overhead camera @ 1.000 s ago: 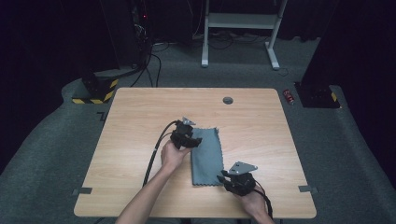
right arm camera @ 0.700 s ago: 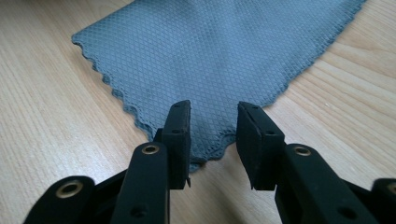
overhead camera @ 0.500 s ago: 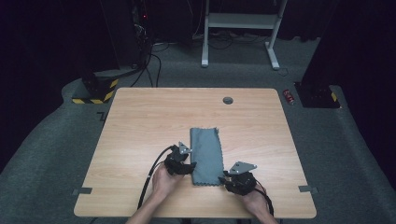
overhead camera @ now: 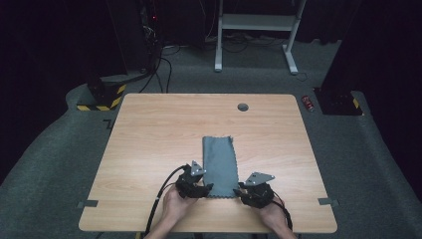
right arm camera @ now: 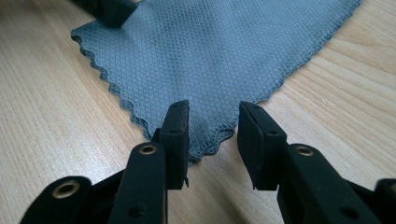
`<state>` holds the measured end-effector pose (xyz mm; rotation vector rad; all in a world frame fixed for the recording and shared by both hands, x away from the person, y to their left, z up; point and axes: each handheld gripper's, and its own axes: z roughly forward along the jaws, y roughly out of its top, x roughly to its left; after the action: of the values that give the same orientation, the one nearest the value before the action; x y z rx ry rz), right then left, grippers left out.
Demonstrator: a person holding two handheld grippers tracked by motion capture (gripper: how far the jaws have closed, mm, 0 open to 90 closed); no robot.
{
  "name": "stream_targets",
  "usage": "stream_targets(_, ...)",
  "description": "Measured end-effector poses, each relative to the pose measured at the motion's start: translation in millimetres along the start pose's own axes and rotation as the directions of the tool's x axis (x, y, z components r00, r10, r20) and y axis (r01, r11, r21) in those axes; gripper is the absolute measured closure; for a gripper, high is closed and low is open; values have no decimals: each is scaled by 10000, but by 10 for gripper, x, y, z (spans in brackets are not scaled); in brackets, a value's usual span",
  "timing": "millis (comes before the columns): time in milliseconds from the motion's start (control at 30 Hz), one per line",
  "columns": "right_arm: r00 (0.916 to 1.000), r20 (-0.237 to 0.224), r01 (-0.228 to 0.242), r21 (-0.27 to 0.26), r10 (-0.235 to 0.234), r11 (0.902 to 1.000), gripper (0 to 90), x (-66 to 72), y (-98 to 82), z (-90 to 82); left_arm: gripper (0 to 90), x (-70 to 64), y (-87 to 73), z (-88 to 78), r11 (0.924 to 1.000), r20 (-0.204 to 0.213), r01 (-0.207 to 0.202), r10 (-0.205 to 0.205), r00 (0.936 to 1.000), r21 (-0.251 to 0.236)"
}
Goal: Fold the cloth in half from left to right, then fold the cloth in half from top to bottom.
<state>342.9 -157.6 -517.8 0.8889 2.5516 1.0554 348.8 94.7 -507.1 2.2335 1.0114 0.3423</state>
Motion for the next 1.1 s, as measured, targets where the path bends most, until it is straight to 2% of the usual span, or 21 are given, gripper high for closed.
stream_targets(33, 10000, 0, 0, 0, 0, 10000, 636, 0, 0, 0, 439, 0, 0, 0, 10000, 0, 0, 0, 10000, 0)
stream_targets(67, 9999, -86, -65, 1, 65, 10000, 627, -17, 0, -3, 439, -37, -38, 13, 9997, -232, -149, 154, 9996, 183)
stream_targets(167, 10000, 7, -92, 122, 92, 9999, 611, -22, 11, -23, 442, -38, -60, -9, 9998, -194, -85, 88, 9998, 182)
stream_targets(267, 9998, 75, -206, 27, 206, 9998, 609, -35, 25, -70, 442, -46, -81, -32, 9996, -148, -97, 101, 9998, 254)
stream_targets(367, 9990, 115, -426, 33, 425, 9991, 609, -60, 16, -83, 460, -64, -105, -51, 9997, -163, -136, 139, 9998, 212)
stream_targets(467, 9982, 55, -594, 292, 593, 9978, 647, -59, -16, -76, 539, -115, -147, -91, 9996, -11, -252, 253, 9997, 149)
stream_targets(633, 9987, 51, -503, 325, 502, 9982, 708, -15, -22, -74, 685, -153, -159, -106, 9991, 206, -420, 417, 9989, 117)
stream_targets(833, 9993, -66, -372, 392, 374, 9985, 789, 13, -14, -70, 767, -154, -184, -118, 9995, 430, -320, 318, 9986, 21)
stream_targets(933, 9990, -205, -379, 363, 386, 9986, 855, 33, -17, -64, 835, -133, -204, -135, 9994, 591, -357, 353, 9976, 46)
stream_targets(1100, 9993, -259, -269, 377, 279, 9989, 891, 63, -13, -61, 884, -126, -215, -137, 9996, 821, -297, 296, 9962, 4)
